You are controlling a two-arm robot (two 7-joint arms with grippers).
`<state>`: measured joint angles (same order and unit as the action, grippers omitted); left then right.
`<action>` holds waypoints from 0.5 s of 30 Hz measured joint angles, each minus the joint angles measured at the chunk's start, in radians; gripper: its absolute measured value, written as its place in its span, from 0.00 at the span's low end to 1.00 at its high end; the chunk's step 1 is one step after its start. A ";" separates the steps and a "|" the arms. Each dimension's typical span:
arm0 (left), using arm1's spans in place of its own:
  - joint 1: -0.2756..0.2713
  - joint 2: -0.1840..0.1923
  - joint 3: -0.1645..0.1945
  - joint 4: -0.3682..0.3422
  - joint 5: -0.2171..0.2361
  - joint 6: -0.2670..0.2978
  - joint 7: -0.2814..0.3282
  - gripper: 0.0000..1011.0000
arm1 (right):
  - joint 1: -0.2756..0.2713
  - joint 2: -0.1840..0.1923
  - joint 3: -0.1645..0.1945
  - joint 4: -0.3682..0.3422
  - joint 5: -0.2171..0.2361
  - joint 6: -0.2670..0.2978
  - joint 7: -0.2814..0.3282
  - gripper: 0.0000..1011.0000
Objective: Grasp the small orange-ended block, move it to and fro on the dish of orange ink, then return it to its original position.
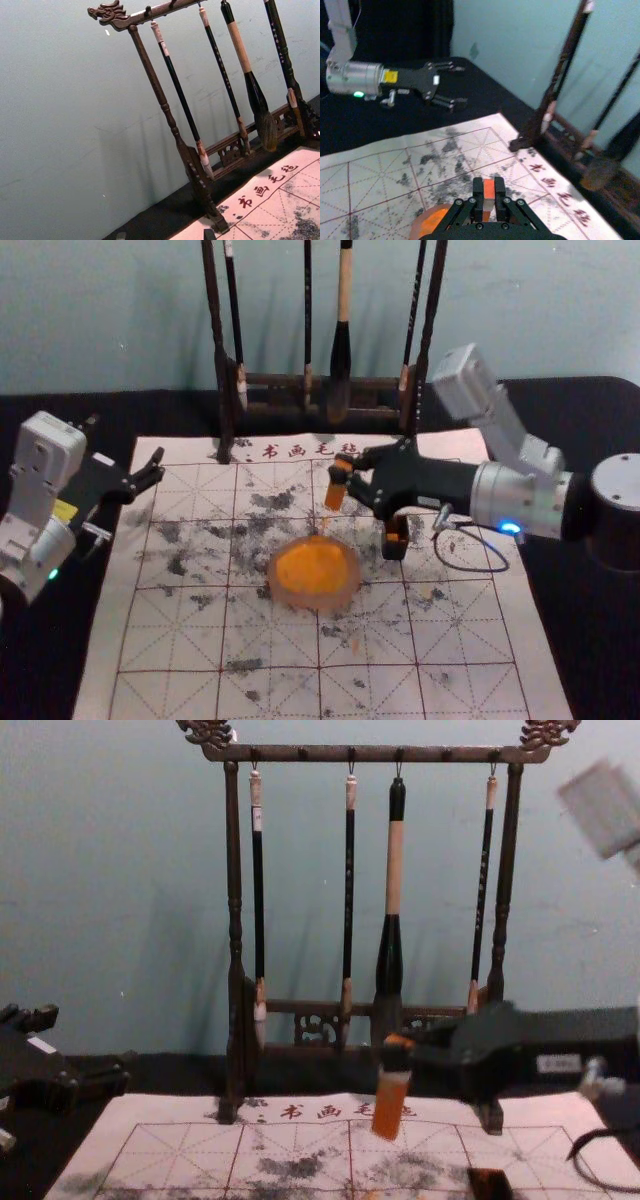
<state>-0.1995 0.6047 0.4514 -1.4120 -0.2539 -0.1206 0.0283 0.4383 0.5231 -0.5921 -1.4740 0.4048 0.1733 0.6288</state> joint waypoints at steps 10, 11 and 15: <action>0.000 0.000 0.000 0.000 0.000 0.000 0.000 0.99 | -0.085 0.056 0.083 -0.133 0.041 0.042 -0.100 0.13; 0.000 0.000 0.000 0.000 0.000 0.000 0.000 0.99 | -0.091 0.059 0.089 -0.141 0.044 0.046 -0.108 0.13; 0.000 0.000 0.000 0.000 0.000 0.000 0.000 0.99 | -0.136 0.078 0.124 -0.187 0.052 0.067 -0.158 0.13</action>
<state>-0.1995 0.6047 0.4514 -1.4120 -0.2539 -0.1205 0.0283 0.3023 0.6015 -0.4685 -1.6608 0.4569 0.2405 0.4705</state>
